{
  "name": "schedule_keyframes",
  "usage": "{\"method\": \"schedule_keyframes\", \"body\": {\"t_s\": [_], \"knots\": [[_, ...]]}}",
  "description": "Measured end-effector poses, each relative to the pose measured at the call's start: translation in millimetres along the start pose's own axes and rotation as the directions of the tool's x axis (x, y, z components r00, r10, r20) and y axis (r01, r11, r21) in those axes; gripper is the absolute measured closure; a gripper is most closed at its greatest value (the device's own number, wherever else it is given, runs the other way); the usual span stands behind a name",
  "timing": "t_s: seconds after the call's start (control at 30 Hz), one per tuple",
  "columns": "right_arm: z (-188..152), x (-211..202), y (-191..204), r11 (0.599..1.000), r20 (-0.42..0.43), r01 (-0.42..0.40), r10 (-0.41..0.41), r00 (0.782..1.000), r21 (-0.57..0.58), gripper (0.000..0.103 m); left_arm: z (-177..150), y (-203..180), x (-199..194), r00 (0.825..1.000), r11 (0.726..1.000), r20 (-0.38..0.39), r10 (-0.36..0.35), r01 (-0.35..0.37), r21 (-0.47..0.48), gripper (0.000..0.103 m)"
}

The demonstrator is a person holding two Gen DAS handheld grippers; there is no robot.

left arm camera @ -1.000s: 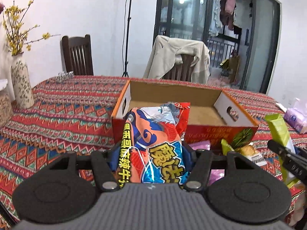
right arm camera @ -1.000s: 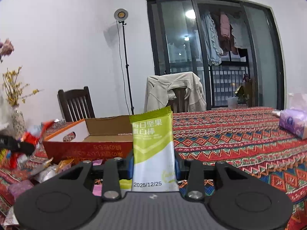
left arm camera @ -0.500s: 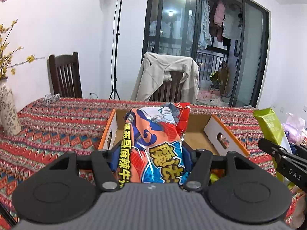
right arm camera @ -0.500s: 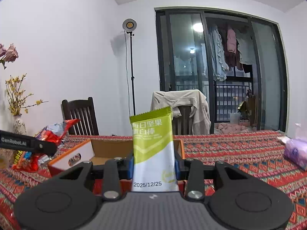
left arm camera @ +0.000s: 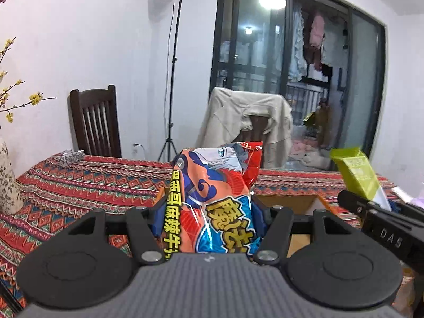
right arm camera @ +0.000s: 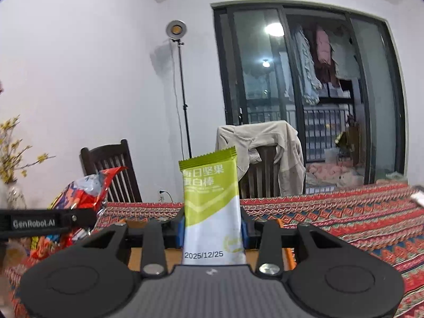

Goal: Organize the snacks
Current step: 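Carry both packets into the cardboard box and open both tools to release them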

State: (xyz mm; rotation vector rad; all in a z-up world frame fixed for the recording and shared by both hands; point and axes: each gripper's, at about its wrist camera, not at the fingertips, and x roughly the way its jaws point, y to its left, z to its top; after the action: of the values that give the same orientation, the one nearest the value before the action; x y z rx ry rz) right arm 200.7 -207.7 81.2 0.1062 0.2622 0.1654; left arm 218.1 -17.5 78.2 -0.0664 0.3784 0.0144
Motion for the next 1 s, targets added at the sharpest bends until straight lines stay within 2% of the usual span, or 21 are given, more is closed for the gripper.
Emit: {"method": "schedule_keyframes", "body": {"t_s": [0.1,0.2,0.37,0.87,0.93,0.97,1.0], "knots": [[-11,21,-2,0.999,-0.001,0.053,-0.053,0.999,0.008,0.067,-7,-1,24,0.997,0.998,-0.035,0.066,-0.066,0.006,0.041],[-21,39,-7,0.999,-0.062,0.038,-0.037,0.997,0.022,0.067,-15,4,37,0.996,0.998,-0.065,0.057,-0.057,0.003,0.041],[-33,49,-9,0.999,-0.112,0.035,-0.034,0.993,0.008,0.067,-25,10,54,0.991,0.998,-0.119,0.058,-0.058,0.007,0.041],[-40,49,-8,0.999,-0.155,0.033,-0.033,0.987,-0.005,0.066,-31,11,60,0.989,0.999,-0.135,0.053,-0.051,0.016,0.041],[-39,51,-10,0.999,-0.161,0.041,-0.04,0.986,0.004,0.063,-32,12,57,0.989,0.999,-0.141,0.052,-0.052,0.007,0.039],[-39,51,-11,0.998,-0.164,0.055,-0.052,0.985,0.011,0.06,-30,14,54,0.989,0.999,-0.137,0.053,-0.054,-0.005,0.033],[-38,50,-13,0.998,-0.162,0.065,-0.06,0.985,0.022,0.056,-28,15,51,0.991,0.999,-0.128,0.047,-0.049,-0.013,0.021]]}}
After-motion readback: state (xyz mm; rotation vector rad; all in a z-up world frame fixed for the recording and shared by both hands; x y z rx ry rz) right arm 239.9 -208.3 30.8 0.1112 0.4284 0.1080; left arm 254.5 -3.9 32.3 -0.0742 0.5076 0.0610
